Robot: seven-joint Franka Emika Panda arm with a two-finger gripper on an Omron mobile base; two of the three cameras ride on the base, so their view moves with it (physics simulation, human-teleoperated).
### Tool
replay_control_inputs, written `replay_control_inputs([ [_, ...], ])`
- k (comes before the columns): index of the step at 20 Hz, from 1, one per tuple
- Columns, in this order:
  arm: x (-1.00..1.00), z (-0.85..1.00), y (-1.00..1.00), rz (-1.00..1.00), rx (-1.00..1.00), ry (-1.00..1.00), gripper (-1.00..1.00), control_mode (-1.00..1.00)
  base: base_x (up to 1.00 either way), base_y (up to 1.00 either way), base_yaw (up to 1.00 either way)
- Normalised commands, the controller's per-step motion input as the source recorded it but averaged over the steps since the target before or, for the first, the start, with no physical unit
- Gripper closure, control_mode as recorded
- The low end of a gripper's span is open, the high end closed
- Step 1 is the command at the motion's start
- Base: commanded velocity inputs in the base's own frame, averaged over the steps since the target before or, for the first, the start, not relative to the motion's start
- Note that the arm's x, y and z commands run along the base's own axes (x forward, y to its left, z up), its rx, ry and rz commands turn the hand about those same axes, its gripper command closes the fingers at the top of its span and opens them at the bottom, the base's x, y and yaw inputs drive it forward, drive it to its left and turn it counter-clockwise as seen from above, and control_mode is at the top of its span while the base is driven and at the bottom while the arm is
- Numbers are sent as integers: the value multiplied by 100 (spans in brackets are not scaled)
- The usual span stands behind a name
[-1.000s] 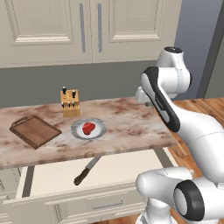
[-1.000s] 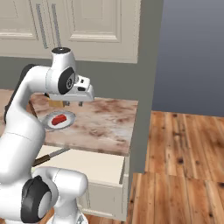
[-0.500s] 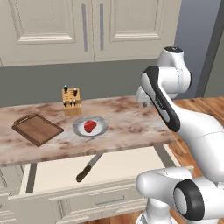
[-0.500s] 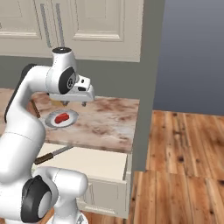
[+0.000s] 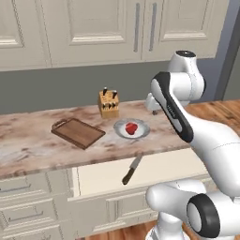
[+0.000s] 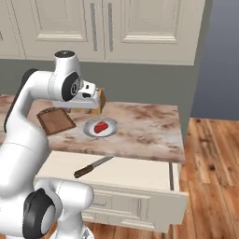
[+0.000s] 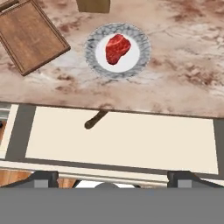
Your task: Pick up the knife from the drawer and place it on the cutting board. Then place the meat from the plate to the cutting board.
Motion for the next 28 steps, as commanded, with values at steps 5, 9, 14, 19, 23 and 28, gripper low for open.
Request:
replay_control_inputs([
  [5,0,0,0,0,0,0,-100,100,-17,84,-9],
  [9,0,0,0,0,0,0,-100,100,-13,80,-9],
  [14,0,0,0,0,0,0,-100,100,-13,75,-8],
  [19,0,0,0,0,0,0,-100,100,-7,65,-6],
  [23,0,0,0,0,0,0,-100,100,0,59,-3],
  [28,0,0,0,0,0,0,-100,100,8,52,0],
])
